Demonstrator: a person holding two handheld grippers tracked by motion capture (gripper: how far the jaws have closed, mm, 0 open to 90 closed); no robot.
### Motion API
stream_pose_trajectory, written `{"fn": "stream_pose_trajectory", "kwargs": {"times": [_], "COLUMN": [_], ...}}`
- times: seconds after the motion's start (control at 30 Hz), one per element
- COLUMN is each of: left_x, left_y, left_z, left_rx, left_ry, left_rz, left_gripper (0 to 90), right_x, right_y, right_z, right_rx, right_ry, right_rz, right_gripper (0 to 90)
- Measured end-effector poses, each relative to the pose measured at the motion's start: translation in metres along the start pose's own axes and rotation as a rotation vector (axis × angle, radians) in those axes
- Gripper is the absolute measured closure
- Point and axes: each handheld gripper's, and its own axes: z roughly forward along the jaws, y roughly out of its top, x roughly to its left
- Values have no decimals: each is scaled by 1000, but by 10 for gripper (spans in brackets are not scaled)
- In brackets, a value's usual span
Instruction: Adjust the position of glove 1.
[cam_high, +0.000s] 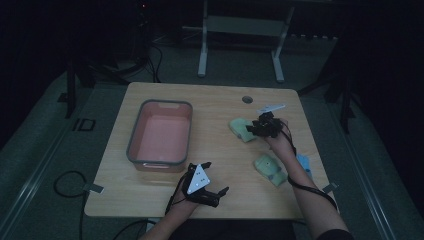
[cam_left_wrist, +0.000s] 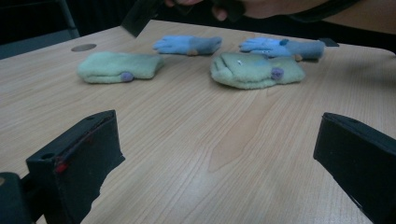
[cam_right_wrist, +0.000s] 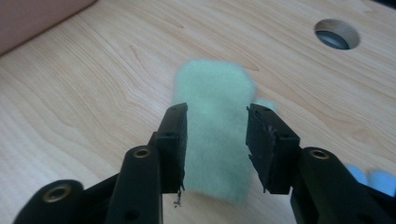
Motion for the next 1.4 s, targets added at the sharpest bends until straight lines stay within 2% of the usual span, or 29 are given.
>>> {"fn": "stream_pose_trajectory", "kwargs": {"times": [0.13, 0.27, 0.47, 0.57, 0.63, 0.67, 0.8, 0.9, 1.0, 1.13, 1.3, 1.33, 1.37, 1.4], "left_x": [1, 1, 1, 1, 1, 1, 1, 1, 1, 2, 2, 2, 1, 1], "left_y": [0, 0, 0, -1, -1, -1, -1, -1, -1, -1, -1, -1, -1, -1], "left_z": [0, -1, -1, -1, -1, -1, -1, -1, -1, -1, -1, -1, -1, -1], "left_rx": [-4, -8, -9, -11, -11, -11, -11, -10, -11, -10, -11, -11, -11, -10], "left_ry": [-6, -7, -8, -8, -8, -7, -6, -7, -6, -7, -2, 0, 1, 2], "left_rz": [-8, -11, -12, -12, -12, -13, -13, -14, -14, -15, -14, -13, -13, -12], "left_gripper": [6, 6, 6, 6, 6, 6, 6, 6, 6, 6, 6, 6, 6, 6], "right_x": [-2, -5, -7, -8, -7, -8, -7, -5, -2, 4, 22, 33, 33, 40], "right_y": [4, 7, 11, 9, 6, 5, 4, 4, 6, 11, 19, 22, 22, 24], "right_z": [18, 35, 49, 60, 64, 65, 66, 67, 66, 58, 27, 11, 11, 4], "right_rx": [24, 40, 45, 84, 75, 67, 60, 53, 65, 62, 12, -11, -11, -20], "right_ry": [4, 12, 16, 22, 23, 31, 18, 11, 1, -14, -35, -41, -41, -50], "right_rz": [-9, 6, -18, -26, -41, -26, -32, -2, 19, 78, 125, 144, 144, 145], "right_gripper": [583, 567, 549, 550, 561, 587, 618, 701, 818, 854, 856, 857, 857, 856]}}
